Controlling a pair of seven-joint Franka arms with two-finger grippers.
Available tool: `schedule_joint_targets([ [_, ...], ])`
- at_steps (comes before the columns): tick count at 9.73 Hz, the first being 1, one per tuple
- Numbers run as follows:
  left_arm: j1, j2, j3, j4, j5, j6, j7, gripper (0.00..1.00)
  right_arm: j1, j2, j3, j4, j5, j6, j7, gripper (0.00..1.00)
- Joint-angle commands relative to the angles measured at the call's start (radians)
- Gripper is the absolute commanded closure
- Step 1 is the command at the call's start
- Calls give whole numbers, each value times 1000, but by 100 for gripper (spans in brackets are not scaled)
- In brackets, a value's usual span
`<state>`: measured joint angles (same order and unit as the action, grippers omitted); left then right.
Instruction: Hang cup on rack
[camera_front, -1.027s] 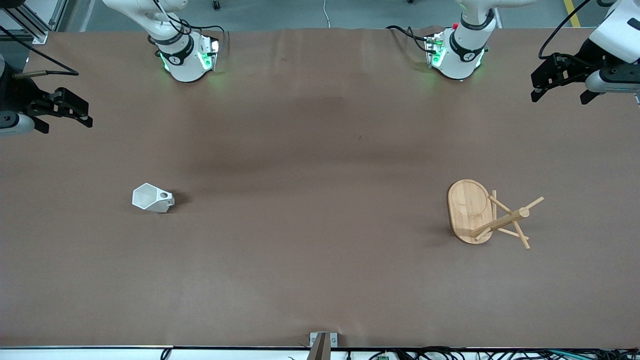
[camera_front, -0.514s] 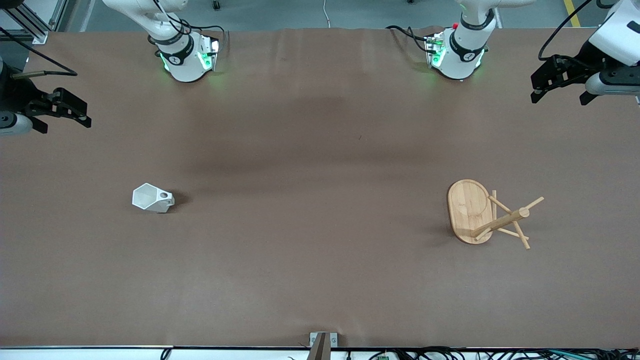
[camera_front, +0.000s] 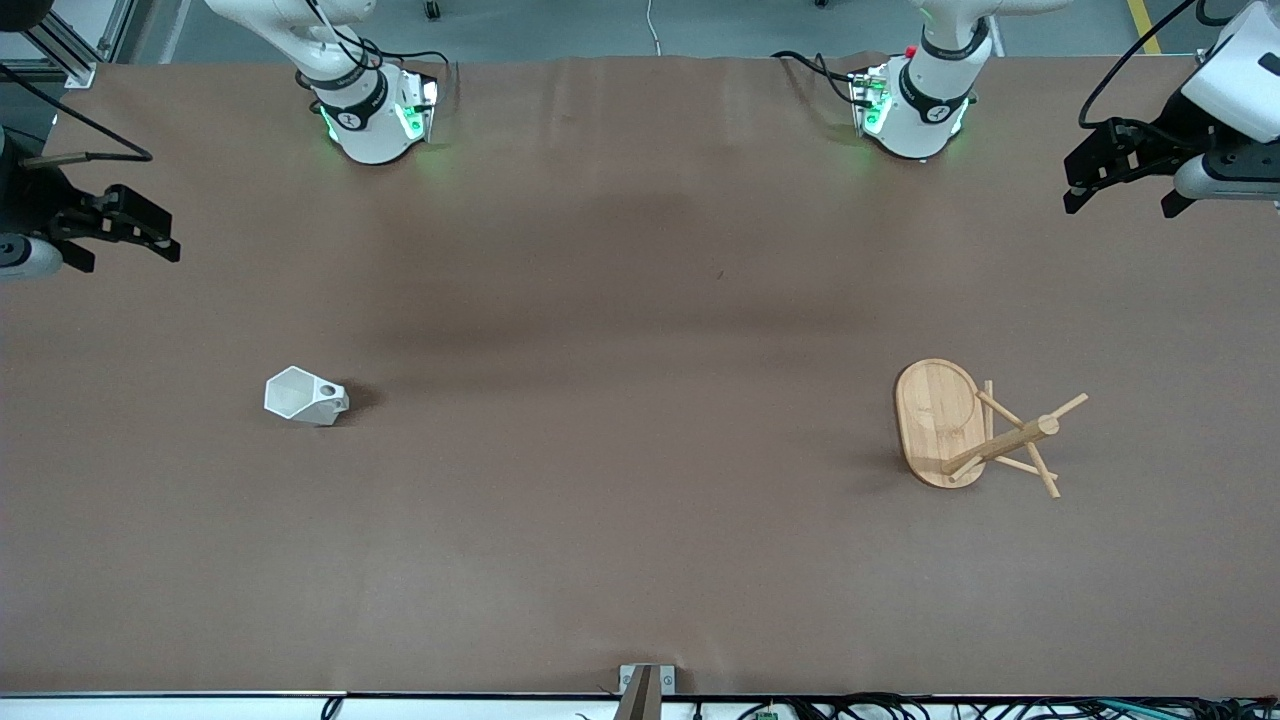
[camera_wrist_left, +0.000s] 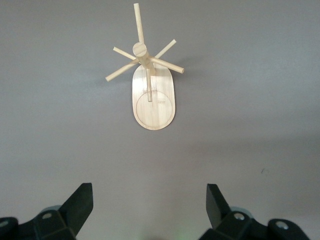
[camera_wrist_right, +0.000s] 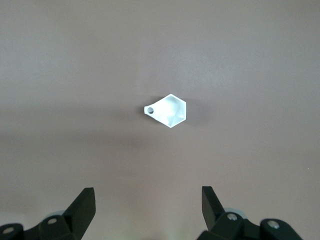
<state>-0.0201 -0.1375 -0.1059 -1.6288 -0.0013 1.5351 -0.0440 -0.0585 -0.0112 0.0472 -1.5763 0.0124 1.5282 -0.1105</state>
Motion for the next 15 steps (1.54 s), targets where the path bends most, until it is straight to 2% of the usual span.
schedule_joint_targets([
  [1,2,36,-6,0,-8,-18,12,0,-6,-7,-23,-80,4,76,-12,7],
  [4,-1,61,-6,1,-11,-18,12,0,23,2,-87,-239,4,278,-47,8],
  [6,-1,70,-8,1,-14,-18,13,0,17,72,-107,-306,6,390,-93,8],
  [11,-20,98,-18,4,-11,-15,9,0,-9,265,-119,-367,9,591,-162,11],
  [14,-20,111,-18,30,-11,-15,12,0,-17,350,-116,-381,11,682,-167,14],
  [15,-20,111,-18,32,-11,-15,12,0,-15,361,-116,-407,41,716,-167,14],
])
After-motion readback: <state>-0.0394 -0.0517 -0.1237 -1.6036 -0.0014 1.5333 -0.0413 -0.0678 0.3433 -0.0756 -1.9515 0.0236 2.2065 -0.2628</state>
